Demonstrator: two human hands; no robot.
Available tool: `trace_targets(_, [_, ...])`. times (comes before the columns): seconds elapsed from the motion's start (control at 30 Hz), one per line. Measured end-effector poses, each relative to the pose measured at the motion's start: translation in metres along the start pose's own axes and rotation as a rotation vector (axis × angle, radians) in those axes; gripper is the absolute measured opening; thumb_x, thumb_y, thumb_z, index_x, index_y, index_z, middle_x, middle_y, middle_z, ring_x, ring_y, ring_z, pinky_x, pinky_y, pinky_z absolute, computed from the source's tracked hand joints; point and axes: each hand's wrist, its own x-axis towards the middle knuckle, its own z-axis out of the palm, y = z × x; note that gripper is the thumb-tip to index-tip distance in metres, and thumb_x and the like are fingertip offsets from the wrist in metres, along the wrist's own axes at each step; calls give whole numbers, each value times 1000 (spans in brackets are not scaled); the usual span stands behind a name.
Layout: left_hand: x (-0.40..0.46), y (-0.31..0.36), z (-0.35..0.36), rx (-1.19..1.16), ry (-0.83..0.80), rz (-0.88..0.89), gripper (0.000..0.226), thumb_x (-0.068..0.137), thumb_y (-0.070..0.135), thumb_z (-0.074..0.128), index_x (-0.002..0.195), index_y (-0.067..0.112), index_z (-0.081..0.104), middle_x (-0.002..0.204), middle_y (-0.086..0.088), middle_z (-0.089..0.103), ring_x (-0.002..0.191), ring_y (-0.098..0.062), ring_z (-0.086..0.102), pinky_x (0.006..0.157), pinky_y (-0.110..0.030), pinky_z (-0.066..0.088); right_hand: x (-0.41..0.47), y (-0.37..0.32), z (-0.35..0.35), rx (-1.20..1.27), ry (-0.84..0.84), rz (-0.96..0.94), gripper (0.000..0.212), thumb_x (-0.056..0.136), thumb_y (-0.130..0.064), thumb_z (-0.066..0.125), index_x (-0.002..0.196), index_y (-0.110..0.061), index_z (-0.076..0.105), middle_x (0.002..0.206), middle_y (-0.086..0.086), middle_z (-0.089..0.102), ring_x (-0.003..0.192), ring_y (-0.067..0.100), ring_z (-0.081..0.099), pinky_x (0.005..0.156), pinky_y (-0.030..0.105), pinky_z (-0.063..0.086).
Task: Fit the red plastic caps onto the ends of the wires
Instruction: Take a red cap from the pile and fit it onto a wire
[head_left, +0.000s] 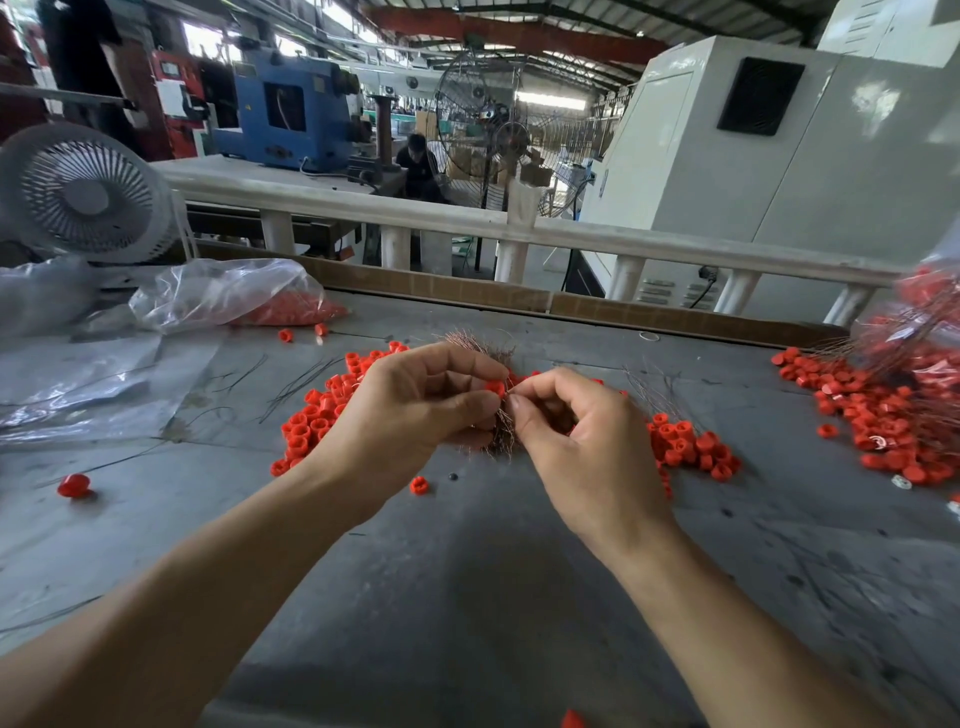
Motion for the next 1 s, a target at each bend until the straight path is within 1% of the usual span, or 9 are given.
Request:
trace_targets(0.13, [0, -1, -1, 23, 2, 15, 19, 86, -4, 70, 101, 8, 73, 91, -17, 68, 81, -25, 66, 74, -28, 61, 0, 1, 0, -3, -5, -9, 13, 94, -16, 72, 83, -23, 73, 71, -13, 69, 71, 5, 65, 61, 10, 44])
trace_targets(0.27, [1, -3, -3, 46, 0, 30, 20, 87, -4, 71, 99, 12, 75, 86, -9, 70, 76, -18, 67, 68, -24, 58, -1, 2, 1, 1, -8, -8, 13, 94, -16, 72, 83, -23, 73, 72, -14, 69, 72, 4, 66, 61, 9, 44])
trace_targets(0.43, [1, -4, -4, 68, -3, 51, 21, 87, -3, 72, 99, 14, 75, 86, -7, 72, 73, -14, 68, 64, -21, 56, -1, 4, 3, 22, -18, -6, 12, 93, -14, 72, 85, -24, 73, 72, -15, 69, 71, 2, 65, 62, 9, 44])
trace_targets(0.57, [2, -6, -5, 174, -13, 80, 22, 88, 1, 73, 99, 19, 75, 91, -14, 72, 74, -16, 67, 66, -26, 57, -1, 7, 6, 39, -44, 11, 13, 94, -15, 72, 85, -24, 72, 72, -14, 69, 65, 1, 62, 58, 11, 43])
trace_targets(0.63, [2, -8, -4, 231, -9, 103, 22, 89, 1, 73, 100, 20, 75, 92, -19, 69, 73, -17, 65, 65, -27, 57, -1, 9, 7, 30, -68, 19, 13, 94, -16, 71, 84, -24, 72, 69, -13, 68, 61, 1, 60, 56, 13, 43])
trace_targets(0.67, [2, -8, -4, 250, -6, 111, 22, 89, 0, 73, 99, 20, 75, 92, -19, 69, 72, -16, 65, 65, -27, 57, -1, 10, 6, 29, -80, 24, 13, 94, -17, 71, 83, -24, 72, 68, -11, 68, 60, 1, 59, 56, 14, 43])
trace_targets(0.77, [3, -10, -4, 300, 3, 133, 23, 89, 2, 75, 99, 22, 75, 89, -13, 70, 70, -14, 65, 64, -27, 57, -1, 12, 5, 27, -106, 24, 12, 95, -20, 71, 84, -23, 72, 68, -9, 67, 60, 1, 56, 55, 17, 43])
trace_targets(0.9, [4, -12, -6, 351, 4, 148, 22, 90, 4, 75, 103, 22, 76, 85, -5, 72, 69, -17, 66, 65, -31, 59, 0, 14, 6, 5, -130, 21, 17, 97, -28, 71, 81, -23, 71, 63, -11, 61, 56, 2, 48, 53, 16, 36])
trace_targets(1.0, [5, -13, -5, 393, 20, 155, 22, 90, 6, 75, 102, 24, 76, 84, -3, 73, 68, -17, 67, 65, -37, 61, 0, 16, 8, 31, -150, 32, 17, 97, -29, 70, 81, -24, 71, 64, -7, 62, 57, 1, 47, 52, 22, 39])
